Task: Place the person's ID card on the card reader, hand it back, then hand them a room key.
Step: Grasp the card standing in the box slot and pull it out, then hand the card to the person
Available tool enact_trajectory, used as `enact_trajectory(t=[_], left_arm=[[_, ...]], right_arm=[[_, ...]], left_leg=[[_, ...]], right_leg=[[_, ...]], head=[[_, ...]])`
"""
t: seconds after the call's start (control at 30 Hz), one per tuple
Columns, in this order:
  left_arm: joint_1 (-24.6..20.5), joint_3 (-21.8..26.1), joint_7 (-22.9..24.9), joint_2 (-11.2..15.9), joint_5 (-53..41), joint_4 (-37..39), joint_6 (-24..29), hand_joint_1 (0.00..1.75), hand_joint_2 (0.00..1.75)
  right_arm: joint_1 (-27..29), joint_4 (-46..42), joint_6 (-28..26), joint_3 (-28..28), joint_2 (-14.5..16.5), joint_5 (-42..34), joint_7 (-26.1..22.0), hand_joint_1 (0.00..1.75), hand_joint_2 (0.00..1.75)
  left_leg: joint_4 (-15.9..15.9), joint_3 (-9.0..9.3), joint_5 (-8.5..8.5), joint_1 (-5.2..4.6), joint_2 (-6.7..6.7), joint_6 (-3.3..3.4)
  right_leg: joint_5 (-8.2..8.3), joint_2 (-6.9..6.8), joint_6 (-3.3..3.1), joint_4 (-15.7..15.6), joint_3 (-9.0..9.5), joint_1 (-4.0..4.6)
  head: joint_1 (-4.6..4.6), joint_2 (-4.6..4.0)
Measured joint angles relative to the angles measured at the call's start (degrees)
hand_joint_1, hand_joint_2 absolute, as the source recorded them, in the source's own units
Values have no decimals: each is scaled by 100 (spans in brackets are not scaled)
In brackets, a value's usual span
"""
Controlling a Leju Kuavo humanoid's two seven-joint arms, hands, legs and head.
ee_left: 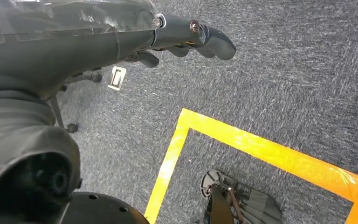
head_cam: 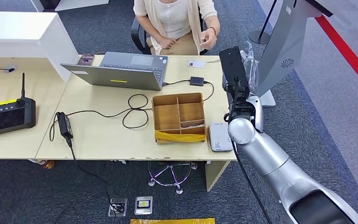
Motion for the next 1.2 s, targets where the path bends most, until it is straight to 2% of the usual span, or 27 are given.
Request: enact_trajectory(t=[0.17, 0.3, 0.53, 1.2], left_arm=[[-11, -34, 0, -11, 45, -10, -10, 0, 0], [-33, -69, 2, -25, 39, -26, -50, 0, 0], [-128, -234, 142, -63, -122, -46, -157, 0, 0], [-190, -461, 203, -119, -99, -58, -167, 0, 0]], right_arm=[[-162, 171, 42, 113, -26, -42, 300, 175, 175], [-369, 444, 184, 292, -49, 166, 701, 175, 175], [-479, 664, 282, 513, -192, 526, 1100, 175, 175], [-468, 798, 423, 750, -452, 878, 1243, 175, 175]], left_leg=[[0, -2, 0, 0, -1, 0], [0, -3, 0, 0, -1, 0], [1, -3, 0, 0, -3, 0], [1, -3, 0, 1, -1, 0]], right_leg=[[0, -1, 0, 0, 0, 0], [0, -3, 0, 0, -1, 0], [0, -5, 0, 0, -2, 0], [0, -2, 0, 0, -2, 1]], head=[[0, 0], [0, 0], [-1, 0], [-1, 0]])
